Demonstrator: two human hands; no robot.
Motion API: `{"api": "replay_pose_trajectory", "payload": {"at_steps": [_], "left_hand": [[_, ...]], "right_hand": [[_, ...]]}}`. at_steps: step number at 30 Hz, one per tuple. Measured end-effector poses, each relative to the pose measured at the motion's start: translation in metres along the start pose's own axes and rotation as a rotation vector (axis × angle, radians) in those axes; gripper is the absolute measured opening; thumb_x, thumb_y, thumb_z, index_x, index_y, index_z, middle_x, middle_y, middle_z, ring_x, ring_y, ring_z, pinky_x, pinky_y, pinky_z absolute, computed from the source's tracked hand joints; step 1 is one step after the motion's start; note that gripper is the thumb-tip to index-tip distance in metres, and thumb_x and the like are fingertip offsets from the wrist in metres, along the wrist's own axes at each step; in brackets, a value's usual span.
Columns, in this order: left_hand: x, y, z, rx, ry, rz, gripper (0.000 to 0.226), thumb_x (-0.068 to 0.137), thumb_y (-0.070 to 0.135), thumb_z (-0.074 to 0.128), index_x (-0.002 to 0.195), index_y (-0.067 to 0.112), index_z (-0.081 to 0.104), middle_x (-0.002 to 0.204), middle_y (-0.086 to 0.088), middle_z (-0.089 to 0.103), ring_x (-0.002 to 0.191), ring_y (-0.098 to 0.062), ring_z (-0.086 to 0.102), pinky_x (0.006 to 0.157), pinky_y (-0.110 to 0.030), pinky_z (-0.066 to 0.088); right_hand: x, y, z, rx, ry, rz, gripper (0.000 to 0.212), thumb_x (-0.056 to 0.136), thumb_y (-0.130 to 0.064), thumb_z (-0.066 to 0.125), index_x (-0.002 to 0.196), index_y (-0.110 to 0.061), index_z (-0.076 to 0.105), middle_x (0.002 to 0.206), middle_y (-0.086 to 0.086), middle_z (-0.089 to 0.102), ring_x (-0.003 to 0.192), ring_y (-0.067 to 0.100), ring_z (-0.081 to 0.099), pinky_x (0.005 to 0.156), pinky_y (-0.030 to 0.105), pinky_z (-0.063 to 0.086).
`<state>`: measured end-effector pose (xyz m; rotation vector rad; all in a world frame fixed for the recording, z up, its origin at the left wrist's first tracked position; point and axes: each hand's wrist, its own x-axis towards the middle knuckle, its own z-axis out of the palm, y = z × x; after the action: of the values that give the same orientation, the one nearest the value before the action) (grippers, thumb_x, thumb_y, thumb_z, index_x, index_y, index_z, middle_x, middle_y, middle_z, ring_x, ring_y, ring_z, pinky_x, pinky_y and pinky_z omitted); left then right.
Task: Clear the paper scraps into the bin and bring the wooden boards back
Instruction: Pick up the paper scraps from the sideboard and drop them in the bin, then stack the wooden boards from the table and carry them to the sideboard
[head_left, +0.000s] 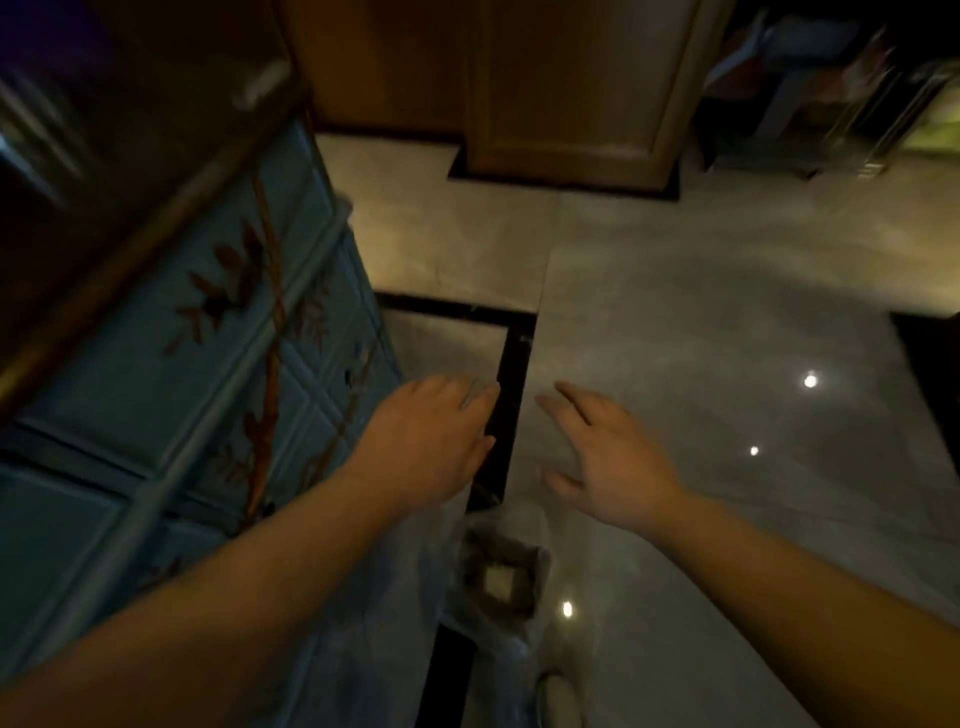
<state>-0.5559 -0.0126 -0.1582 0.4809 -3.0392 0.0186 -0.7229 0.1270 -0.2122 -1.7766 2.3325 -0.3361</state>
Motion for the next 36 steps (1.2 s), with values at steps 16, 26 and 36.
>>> {"api": "replay_pose_trajectory", "payload": {"at_steps": [16, 26, 36], "left_hand": [[0.018, 0.139, -0.262, 0.182, 0.407, 0.471, 0.055, 0.087, 0.045, 0.049, 0.132, 0.016, 0.041, 0.127, -0.010, 0.055, 0.107, -0.027, 0.055, 0.083, -0.041, 0.052], [0.030, 0.374, -0.259, 0.015, 0.426, 0.780, 0.055, 0.089, 0.046, 0.045, 0.136, 0.020, 0.036, 0.134, -0.006, 0.052, 0.116, -0.023, 0.051, 0.088, -0.038, 0.047], [0.032, 0.647, -0.248, -0.110, 0.428, 1.117, 0.054, 0.089, 0.047, 0.046, 0.135, 0.021, 0.040, 0.131, -0.002, 0.055, 0.111, -0.018, 0.054, 0.083, -0.034, 0.050]], "right_hand": [[-0.196, -0.042, -0.278, -0.405, 0.470, 0.345, 0.078, 0.081, -0.060, 0.055, 0.145, -0.026, 0.027, 0.153, 0.009, 0.035, 0.135, 0.028, 0.036, 0.104, 0.046, 0.040], [-0.422, 0.013, -0.304, -0.460, 0.547, 0.732, 0.075, 0.082, -0.060, 0.056, 0.144, -0.031, 0.025, 0.151, 0.003, 0.037, 0.135, 0.024, 0.036, 0.106, 0.042, 0.036], [-0.682, 0.088, -0.321, -0.506, 0.476, 1.129, 0.074, 0.084, -0.061, 0.051, 0.146, -0.028, 0.028, 0.154, 0.003, 0.032, 0.138, 0.023, 0.032, 0.108, 0.042, 0.033]]}}
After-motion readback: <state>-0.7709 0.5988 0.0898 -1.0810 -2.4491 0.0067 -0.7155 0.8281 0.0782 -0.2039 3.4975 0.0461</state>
